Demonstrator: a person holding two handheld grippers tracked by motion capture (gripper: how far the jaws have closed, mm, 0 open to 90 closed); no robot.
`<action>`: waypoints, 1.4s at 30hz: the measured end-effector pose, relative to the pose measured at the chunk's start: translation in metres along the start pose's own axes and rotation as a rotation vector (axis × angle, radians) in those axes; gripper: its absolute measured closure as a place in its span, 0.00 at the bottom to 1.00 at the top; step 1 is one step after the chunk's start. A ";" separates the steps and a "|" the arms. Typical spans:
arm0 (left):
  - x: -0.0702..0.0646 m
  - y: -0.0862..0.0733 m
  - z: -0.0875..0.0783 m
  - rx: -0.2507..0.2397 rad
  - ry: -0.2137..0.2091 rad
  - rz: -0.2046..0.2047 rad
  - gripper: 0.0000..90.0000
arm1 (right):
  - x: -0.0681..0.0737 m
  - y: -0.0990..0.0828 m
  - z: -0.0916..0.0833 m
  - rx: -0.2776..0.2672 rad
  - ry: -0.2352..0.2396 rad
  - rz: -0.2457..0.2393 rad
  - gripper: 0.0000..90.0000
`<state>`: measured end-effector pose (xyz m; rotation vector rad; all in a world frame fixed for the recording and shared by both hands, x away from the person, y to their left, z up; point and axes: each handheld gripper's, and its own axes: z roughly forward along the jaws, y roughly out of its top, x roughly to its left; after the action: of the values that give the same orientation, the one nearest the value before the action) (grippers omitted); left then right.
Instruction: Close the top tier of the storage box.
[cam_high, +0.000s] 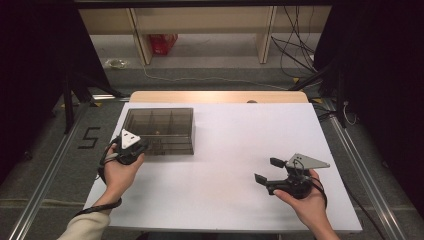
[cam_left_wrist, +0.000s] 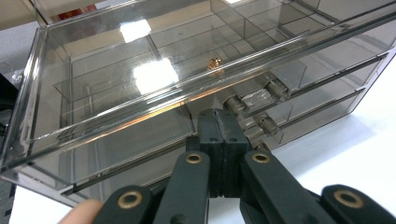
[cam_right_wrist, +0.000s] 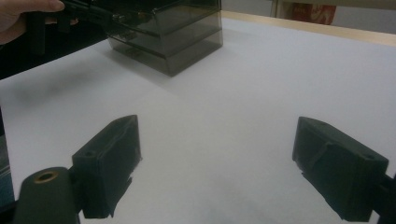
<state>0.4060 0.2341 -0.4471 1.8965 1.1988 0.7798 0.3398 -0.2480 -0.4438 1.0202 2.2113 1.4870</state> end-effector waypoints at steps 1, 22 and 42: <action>0.000 0.000 -0.001 -0.002 0.000 -0.001 1.00 | 0.000 0.000 0.000 0.000 0.001 0.000 0.18; -0.004 -0.008 -0.031 -0.061 -0.105 0.000 0.76 | 0.001 0.000 -0.001 -0.003 0.004 0.000 0.18; -0.027 -0.010 -0.056 -0.158 -0.316 0.002 0.37 | 0.002 0.000 0.000 -0.001 0.010 -0.003 0.18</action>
<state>0.3468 0.2270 -0.4281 1.8093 0.9124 0.5335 0.3386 -0.2472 -0.4432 1.0114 2.2174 1.4954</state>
